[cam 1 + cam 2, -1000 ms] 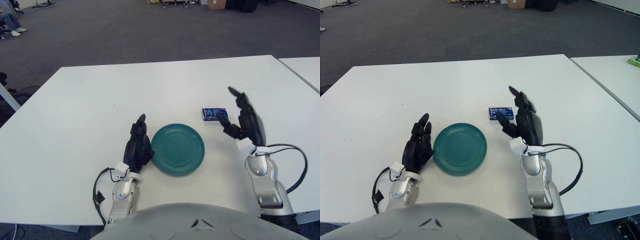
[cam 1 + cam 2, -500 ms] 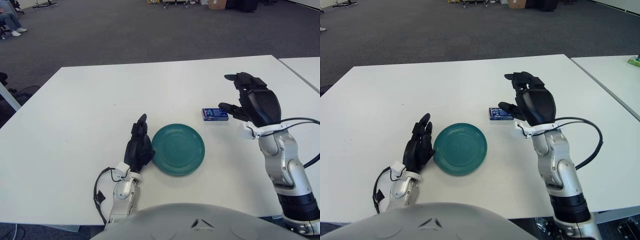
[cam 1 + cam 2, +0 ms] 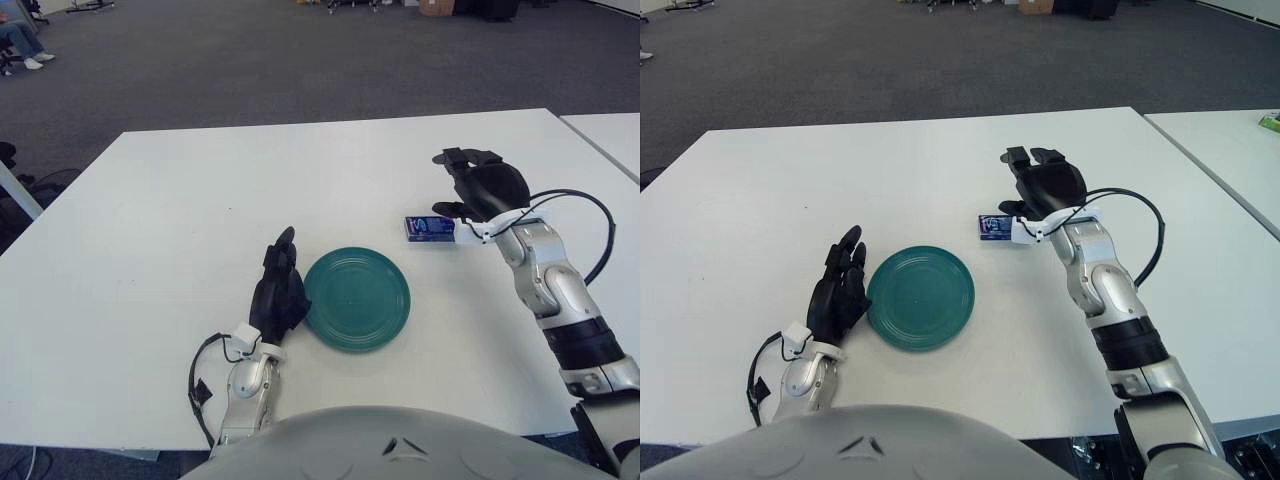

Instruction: Put the gum into the plate.

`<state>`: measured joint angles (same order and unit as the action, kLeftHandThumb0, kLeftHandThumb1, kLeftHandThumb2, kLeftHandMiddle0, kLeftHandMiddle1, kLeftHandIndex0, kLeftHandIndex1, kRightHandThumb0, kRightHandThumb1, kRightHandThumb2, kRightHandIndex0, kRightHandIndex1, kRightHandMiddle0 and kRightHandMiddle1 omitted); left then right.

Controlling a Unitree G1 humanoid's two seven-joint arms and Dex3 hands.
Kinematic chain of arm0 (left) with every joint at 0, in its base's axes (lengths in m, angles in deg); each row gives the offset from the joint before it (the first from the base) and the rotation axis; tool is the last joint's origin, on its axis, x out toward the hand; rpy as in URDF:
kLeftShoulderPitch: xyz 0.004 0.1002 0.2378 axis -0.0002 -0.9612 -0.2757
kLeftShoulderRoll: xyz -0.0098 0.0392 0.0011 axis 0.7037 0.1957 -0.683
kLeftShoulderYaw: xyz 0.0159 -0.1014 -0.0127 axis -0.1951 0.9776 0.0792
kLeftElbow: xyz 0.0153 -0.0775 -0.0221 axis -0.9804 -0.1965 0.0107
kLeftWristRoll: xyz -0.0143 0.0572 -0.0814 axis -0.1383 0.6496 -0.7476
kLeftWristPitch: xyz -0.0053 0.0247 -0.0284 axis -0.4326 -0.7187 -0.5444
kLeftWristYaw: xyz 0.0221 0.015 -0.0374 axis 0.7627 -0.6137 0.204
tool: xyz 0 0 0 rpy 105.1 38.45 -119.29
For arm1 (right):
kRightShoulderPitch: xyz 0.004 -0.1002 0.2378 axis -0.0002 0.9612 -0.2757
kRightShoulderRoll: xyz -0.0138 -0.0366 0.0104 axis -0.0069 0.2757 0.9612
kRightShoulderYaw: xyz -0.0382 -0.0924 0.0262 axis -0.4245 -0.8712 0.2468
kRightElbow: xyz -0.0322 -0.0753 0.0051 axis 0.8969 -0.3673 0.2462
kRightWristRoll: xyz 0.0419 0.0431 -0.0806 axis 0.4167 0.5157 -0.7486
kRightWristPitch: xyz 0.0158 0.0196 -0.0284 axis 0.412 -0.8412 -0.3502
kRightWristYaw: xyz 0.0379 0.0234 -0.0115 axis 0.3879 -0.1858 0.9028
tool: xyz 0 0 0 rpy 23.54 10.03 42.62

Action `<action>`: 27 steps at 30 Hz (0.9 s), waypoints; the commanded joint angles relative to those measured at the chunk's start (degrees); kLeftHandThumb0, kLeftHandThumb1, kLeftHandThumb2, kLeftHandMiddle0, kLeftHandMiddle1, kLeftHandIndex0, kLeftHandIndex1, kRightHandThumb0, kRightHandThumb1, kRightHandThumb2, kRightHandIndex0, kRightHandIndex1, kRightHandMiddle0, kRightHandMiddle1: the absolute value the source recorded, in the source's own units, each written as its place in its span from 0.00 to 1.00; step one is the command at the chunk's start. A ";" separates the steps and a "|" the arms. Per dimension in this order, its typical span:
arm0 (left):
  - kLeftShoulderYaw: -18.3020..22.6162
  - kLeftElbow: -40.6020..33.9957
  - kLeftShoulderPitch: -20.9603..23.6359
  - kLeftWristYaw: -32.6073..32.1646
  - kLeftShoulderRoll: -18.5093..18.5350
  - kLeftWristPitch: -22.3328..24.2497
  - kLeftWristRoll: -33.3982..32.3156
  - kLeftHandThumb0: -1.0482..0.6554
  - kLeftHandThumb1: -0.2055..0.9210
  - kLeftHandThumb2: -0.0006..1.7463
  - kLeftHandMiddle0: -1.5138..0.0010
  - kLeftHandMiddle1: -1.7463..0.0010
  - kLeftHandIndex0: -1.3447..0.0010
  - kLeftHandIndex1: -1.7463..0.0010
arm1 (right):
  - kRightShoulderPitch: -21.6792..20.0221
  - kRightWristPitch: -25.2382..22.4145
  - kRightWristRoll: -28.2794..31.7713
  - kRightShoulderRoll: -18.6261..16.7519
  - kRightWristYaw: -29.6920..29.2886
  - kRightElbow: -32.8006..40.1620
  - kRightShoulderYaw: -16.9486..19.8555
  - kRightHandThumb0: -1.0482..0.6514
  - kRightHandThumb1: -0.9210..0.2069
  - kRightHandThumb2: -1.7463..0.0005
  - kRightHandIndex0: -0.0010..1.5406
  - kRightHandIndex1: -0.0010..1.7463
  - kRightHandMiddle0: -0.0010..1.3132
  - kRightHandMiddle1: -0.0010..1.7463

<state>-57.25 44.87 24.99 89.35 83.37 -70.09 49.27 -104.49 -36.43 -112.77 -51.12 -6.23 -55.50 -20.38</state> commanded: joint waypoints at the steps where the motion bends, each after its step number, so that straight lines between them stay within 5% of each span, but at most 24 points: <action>1: -0.36 2.19 -0.53 -1.20 -3.12 0.51 -0.38 0.12 1.00 0.51 0.88 0.99 1.00 0.68 | -0.84 0.31 0.75 0.03 -1.80 -3.89 -1.29 0.09 0.00 0.66 0.16 0.00 0.00 0.35; 27: -2.51 -1.22 -1.21 -5.97 -3.20 4.87 1.88 0.10 1.00 0.52 0.88 1.00 1.00 0.70 | -6.27 -2.61 4.22 -5.00 -4.70 -20.70 -8.20 0.02 0.00 0.52 0.11 0.00 0.00 0.25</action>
<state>-58.51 43.08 24.81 84.54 83.55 -66.97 50.29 -108.97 -38.80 -109.14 -55.82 -10.07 -75.10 -27.97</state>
